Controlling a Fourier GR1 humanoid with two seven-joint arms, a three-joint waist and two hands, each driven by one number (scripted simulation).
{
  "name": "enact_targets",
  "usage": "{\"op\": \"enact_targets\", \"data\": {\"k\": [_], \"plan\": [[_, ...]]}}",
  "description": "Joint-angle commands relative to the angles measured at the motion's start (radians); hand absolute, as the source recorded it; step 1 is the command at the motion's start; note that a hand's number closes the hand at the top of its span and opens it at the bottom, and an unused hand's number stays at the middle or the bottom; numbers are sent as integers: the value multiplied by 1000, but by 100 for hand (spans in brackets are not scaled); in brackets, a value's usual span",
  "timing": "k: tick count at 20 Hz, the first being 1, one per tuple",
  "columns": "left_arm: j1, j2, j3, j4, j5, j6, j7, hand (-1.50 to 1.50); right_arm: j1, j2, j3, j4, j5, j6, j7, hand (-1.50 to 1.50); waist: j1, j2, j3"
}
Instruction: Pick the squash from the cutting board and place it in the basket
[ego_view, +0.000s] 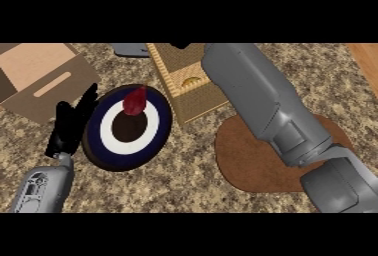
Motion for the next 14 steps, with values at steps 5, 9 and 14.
{"op": "enact_targets", "data": {"k": [5,9,14], "plan": [[56,-7,-6,-68,3,0,35,0,92,-88,-66,-87,-4,-131,52,-150,-19,-12,1],[20,21,30,-19,12,-8,15,0,209,-219,-130,-199,-80,-39,6,-150,-41,-15,1],[84,-32,-16,-62,-27,36,28,0,401,-312,-137,-446,-122,52,19,-150,-55,-22,1]]}}
